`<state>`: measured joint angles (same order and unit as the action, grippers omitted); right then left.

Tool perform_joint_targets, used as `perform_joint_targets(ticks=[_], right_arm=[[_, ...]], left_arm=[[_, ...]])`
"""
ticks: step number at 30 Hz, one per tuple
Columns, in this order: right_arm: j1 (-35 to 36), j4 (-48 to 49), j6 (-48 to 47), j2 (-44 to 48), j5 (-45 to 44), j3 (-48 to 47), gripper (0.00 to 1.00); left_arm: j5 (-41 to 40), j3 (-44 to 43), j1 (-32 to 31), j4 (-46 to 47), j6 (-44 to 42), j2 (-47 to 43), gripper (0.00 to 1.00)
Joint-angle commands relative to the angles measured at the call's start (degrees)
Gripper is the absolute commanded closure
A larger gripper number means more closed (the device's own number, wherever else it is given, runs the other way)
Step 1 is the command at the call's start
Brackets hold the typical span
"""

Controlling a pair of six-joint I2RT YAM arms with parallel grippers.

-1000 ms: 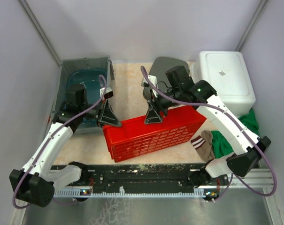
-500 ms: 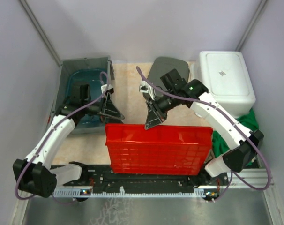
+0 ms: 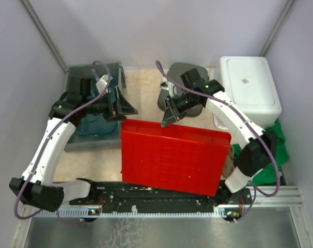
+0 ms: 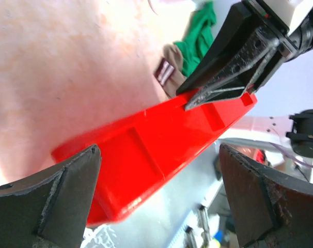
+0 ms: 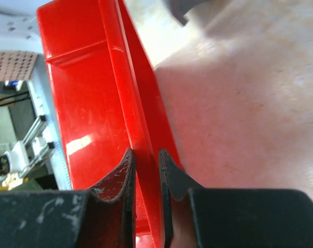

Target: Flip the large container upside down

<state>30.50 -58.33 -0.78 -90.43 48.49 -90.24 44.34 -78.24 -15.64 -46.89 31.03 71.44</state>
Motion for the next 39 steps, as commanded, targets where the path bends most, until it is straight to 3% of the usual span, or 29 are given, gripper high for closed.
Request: perform_joint_targets(ticks=[1, 5, 8, 11, 15, 16, 17, 20, 32, 39], right_arm=[[-0.53, -2.77, -3.84, -7.13, -14.13, -5.43, 1.00], [-1.05, 0.30, -4.00, -11.70, -22.88, -7.04, 1.00], [-1.06, 3.43, -1.67, -14.36, -28.43, -8.73, 0.92], [-1.10, 6.51, 2.45, -15.38, -33.80, -9.98, 0.66], [-1.09, 11.27, 7.96, -12.29, -42.00, -7.88, 0.41], [-1.14, 12.55, 9.17, -10.78, -44.16, -6.52, 0.26], [-1.15, 13.80, 10.14, -9.15, -45.70, -4.78, 0.18], [-1.15, 17.31, 13.09, -2.59, -49.62, 1.08, 0.06], [-1.23, 20.39, 33.49, 30.96, -59.86, 33.55, 0.05], [-1.23, 21.93, 42.51, 41.60, -68.65, 41.90, 0.05]], left_arm=[[-13.12, 0.41, -0.09, 2.78, 0.78, -6.91, 0.00], [-15.50, 3.45, -0.09, 8.60, 2.96, -12.12, 0.00], [-15.53, 4.02, -0.09, 8.82, 3.32, -13.30, 0.00], [-13.21, 5.23, -0.09, 8.82, 3.30, -13.43, 0.00], [-12.08, 6.83, -0.13, 8.16, 2.42, -13.50, 0.00], [-12.22, 7.05, -0.13, 7.80, 2.01, -13.52, 0.00], [-12.56, 7.35, -0.16, 7.23, 1.57, -13.44, 0.00], [-13.44, 7.75, -0.18, 5.55, -0.07, -13.26, 0.00], [-19.65, 17.75, -3.42, -8.64, -4.47, -19.96, 0.00], [-25.98, 23.15, -14.87, -8.06, 4.76, -18.04, 0.00]])
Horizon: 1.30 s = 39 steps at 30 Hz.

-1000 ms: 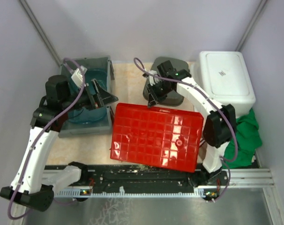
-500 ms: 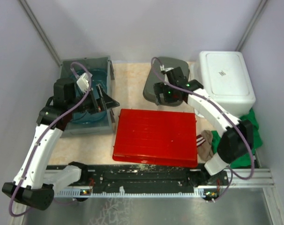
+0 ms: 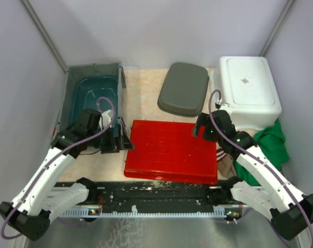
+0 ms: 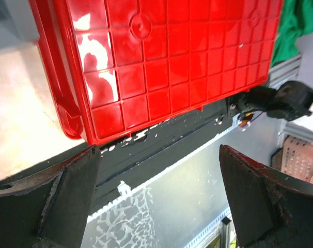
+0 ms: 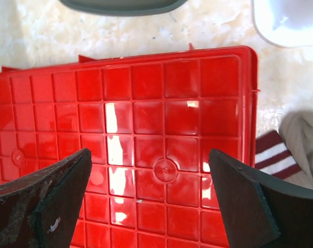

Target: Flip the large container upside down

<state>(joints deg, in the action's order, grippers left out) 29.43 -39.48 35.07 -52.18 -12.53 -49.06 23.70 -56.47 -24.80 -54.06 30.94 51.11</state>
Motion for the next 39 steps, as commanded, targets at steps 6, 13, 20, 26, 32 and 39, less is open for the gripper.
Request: perform_joint_targets(ticks=[6, 13, 20, 26, 32, 39], right_arm=[[-0.19, 0.49, 4.28, 0.24, -14.13, -3.54, 0.04], [-0.17, 0.54, 4.08, 0.60, -13.24, -3.74, 0.04], [-0.16, -1.97, 4.06, 1.59, -13.84, -4.00, 0.04], [-0.16, -2.79, 3.27, 2.59, -14.90, -4.74, 0.04], [-0.16, -3.45, 3.35, 2.70, -14.40, -5.64, 0.03], [-0.16, -5.29, 3.17, 3.04, -13.94, -6.88, 0.03]], left_arm=[[-11.03, 6.01, -11.47, 2.43, 8.82, 6.22, 0.00], [-14.78, 9.61, -11.50, 14.42, 7.61, 10.79, 0.00], [-0.47, 16.07, -12.43, 29.15, 5.74, 16.01, 0.01], [3.60, 13.32, -15.99, 34.18, 5.53, 20.16, 0.00], [4.47, 7.05, -21.62, 41.28, 6.83, 29.97, 0.00], [2.68, -4.49, -23.72, 39.18, 4.06, 37.64, 0.00]])
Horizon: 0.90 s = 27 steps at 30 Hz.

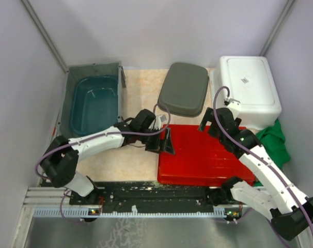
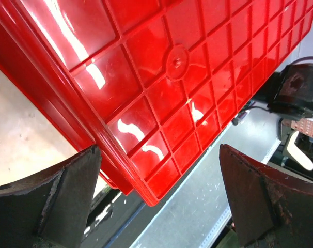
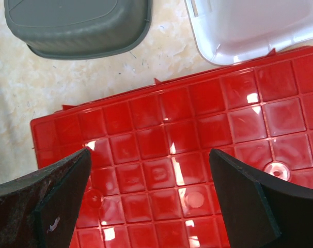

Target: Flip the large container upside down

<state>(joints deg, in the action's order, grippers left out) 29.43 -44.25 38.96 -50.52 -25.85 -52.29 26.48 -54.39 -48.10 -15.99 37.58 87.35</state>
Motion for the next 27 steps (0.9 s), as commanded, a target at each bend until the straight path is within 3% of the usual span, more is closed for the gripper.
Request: perform_joint_targets(ticks=[1, 6, 10, 18, 22, 27], right_arm=[[-0.16, -0.95, -0.73, 1.55, -0.72, -3.85, 0.03], [-0.16, -1.54, -1.14, 2.65, -1.40, -3.92, 0.03], [-0.21, -1.21, -1.77, 2.76, -1.91, -4.25, 0.03], [-0.21, 0.85, -3.19, -1.65, 2.07, -7.11, 0.03], [-0.16, 3.02, -2.28, -2.77, 4.88, -7.57, 0.03], [-0.16, 4.45, -1.33, -3.38, 7.93, -6.68, 0.02]], left_arm=[[-1.50, -8.78, -0.35, -1.57, -4.30, 1.61, 0.00], [-9.03, -19.10, 0.92, -20.14, -13.37, 1.68, 0.00], [-14.70, -26.77, 3.68, -29.83, -16.41, 0.17, 0.00], [-24.39, -41.32, 16.27, -37.72, -14.72, -2.82, 0.00], [-33.32, -43.56, 23.52, -45.45, -14.47, -1.73, 0.00], [-34.32, -35.88, 33.08, -46.27, -15.33, -4.87, 0.00]])
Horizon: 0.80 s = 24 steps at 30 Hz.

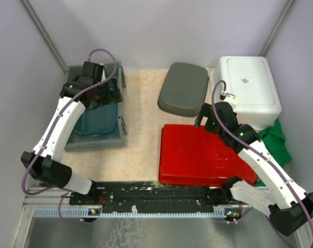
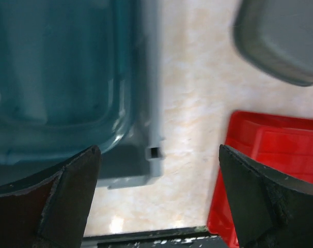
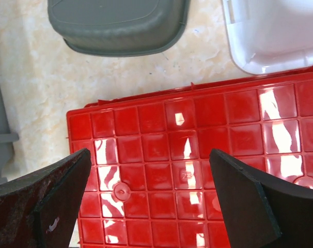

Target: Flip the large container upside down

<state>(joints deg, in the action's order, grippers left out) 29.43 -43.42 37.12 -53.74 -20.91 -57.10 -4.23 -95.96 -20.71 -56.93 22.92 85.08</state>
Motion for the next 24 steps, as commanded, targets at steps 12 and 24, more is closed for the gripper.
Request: perform_joint_targets(ticks=[12, 24], right_arm=[[-0.16, 5.98, -0.81, -2.68, 5.73, -1.30, 0.02], [-0.17, 9.17, 0.41, -5.07, 8.56, 0.00, 0.02]], left_arm=[[4.90, 20.62, 15.00, 1.85, -11.80, -5.89, 0.06], [14.04, 31.26, 11.13, 13.00, -22.74, -8.15, 0.19]])
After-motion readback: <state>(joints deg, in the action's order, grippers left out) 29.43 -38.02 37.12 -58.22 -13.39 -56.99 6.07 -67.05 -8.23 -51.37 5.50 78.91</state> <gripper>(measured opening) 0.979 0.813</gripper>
